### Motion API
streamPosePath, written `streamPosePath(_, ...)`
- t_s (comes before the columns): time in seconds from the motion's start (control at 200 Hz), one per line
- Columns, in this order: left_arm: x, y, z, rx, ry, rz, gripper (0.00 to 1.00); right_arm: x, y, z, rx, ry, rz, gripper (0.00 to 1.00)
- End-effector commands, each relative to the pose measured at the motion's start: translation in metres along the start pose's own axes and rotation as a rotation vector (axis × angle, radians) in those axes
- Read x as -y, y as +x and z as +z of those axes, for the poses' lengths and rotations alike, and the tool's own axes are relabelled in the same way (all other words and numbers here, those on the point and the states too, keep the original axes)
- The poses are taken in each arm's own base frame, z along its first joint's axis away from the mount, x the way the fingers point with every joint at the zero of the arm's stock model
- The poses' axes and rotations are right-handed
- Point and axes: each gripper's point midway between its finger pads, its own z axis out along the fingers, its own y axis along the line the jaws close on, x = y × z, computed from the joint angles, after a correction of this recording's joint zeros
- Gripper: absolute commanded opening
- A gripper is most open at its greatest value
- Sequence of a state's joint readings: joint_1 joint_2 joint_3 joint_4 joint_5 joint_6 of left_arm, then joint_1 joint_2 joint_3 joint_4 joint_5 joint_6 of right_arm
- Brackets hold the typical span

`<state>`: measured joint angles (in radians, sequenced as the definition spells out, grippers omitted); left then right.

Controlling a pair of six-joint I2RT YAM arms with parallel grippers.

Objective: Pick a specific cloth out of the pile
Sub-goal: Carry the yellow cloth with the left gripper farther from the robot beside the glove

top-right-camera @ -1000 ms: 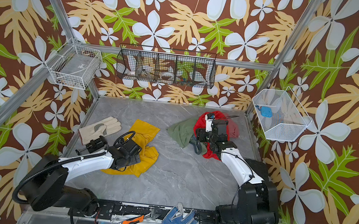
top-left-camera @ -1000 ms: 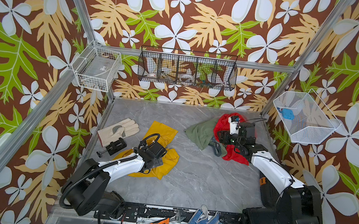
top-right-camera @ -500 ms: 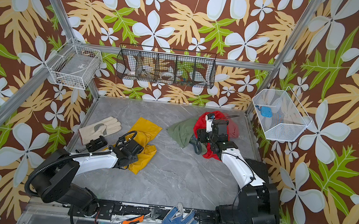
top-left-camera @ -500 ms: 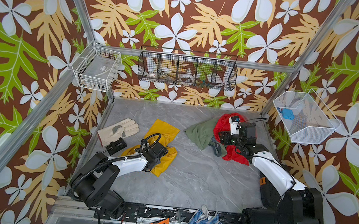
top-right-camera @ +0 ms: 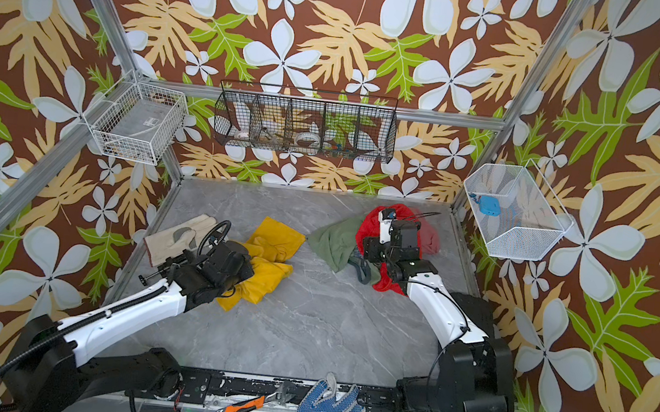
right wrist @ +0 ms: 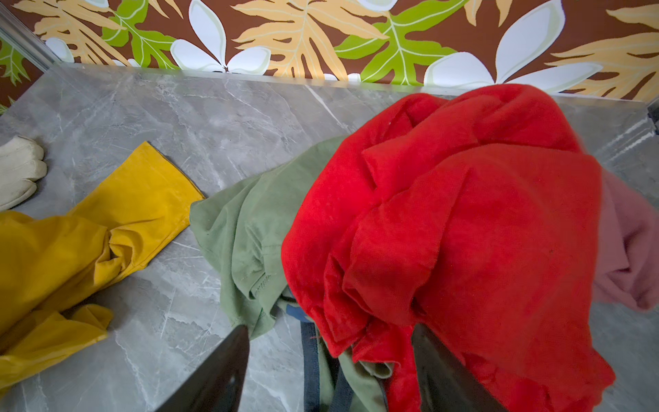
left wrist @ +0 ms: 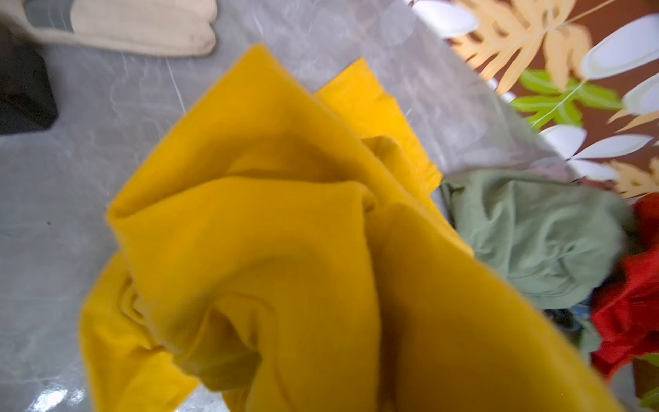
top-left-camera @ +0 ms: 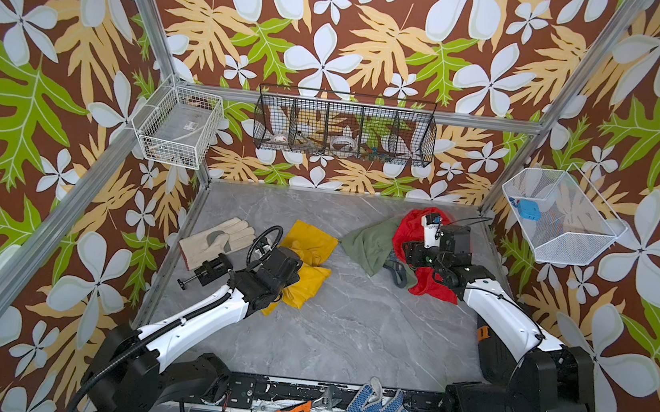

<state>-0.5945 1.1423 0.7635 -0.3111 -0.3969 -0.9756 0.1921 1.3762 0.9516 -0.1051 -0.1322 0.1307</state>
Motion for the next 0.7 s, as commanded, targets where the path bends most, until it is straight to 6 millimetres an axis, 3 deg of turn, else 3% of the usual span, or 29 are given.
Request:
streamPosePath(0.0, 0.002, -0.030, -0.020, 0.113, -0.004, -0.025, 0.00, -0.002, -0.006, -0.001, 0.014, -0.008, 0.004, 0.72)
streamPosePath(0.335, 0.036, -0.089, -0.079, 0.264, 0.130, -0.051, 0.00, -0.004, -0.011, -0.002, 0.027, -0.016, 0.009, 0.72)
streamPosePath(0.445, 0.051, -0.100, -0.095, 0.278, 0.165, -0.024, 0.00, -0.004, -0.012, -0.001, 0.026, -0.019, 0.006, 0.71)
streamPosePath(0.696, 0.076, -0.086, -0.081, 0.210, 0.262, -0.010, 0.00, -0.004, -0.010, 0.001, 0.015, -0.020, 0.010, 0.71)
